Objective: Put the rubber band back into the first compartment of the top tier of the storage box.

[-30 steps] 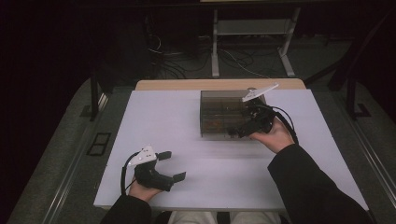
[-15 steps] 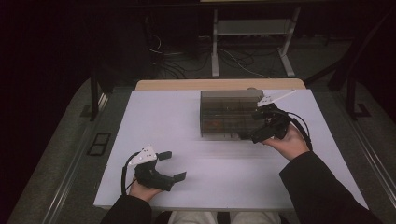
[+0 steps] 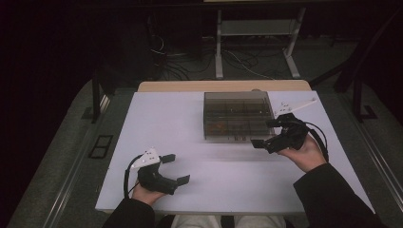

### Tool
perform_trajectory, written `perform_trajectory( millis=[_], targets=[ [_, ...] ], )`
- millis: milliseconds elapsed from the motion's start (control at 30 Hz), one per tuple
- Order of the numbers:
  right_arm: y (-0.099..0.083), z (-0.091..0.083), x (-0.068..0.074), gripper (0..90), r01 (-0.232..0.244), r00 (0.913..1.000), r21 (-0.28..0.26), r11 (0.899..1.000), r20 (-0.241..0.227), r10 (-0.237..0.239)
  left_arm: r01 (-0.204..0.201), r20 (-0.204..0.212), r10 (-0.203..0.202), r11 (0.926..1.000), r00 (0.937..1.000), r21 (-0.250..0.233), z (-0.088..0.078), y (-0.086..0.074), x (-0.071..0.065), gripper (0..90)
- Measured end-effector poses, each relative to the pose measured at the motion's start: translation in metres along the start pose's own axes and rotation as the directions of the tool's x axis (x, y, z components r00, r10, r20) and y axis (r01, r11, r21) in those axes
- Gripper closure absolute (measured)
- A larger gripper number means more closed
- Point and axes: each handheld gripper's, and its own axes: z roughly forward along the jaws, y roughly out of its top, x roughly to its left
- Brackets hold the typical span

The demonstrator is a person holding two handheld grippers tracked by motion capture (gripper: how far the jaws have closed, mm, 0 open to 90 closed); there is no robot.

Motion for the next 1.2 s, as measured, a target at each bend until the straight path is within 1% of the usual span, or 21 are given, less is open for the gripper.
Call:
perform_trajectory(
  millis=[400,433,867,967,1200],
  targets=[
    [-0.023,-0.01,-0.002,0.1,-0.026,0.9996,-0.015,1.0,0.005,0.027,-0.002,-0.002,0.002,1.0,1.0,0.0,0.0,0.0,0.0,0.0],
    [-0.026,-0.011,-0.002,0.1,-0.033,0.9994,-0.015,0.999,0.005,0.033,0.003,-0.001,-0.003,1.0,1.0,0.0,0.0,0.0,0.0,0.0],
    [-0.056,-0.016,-0.001,0.1,-0.055,0.9984,-0.028,0.998,0.011,0.055,0.004,-0.003,-0.004,1.0,1.0,0.0,0.0,0.0,0.0,0.0],
    [-0.063,-0.018,0.0,0.1,-0.07,0.9975,-0.034,0.997,0.008,0.07,0.005,-0.003,-0.005,1.0,1.0,0.0,0.0,0.0,0.0,0.0],
    [-0.08,-0.018,0.0,0.1,-0.077,0.9969,-0.038,0.996,0.013,0.078,0.005,-0.003,-0.005,1.0,1.0,0.001,0.0,0.0,0.0,0.0]
  ],
)
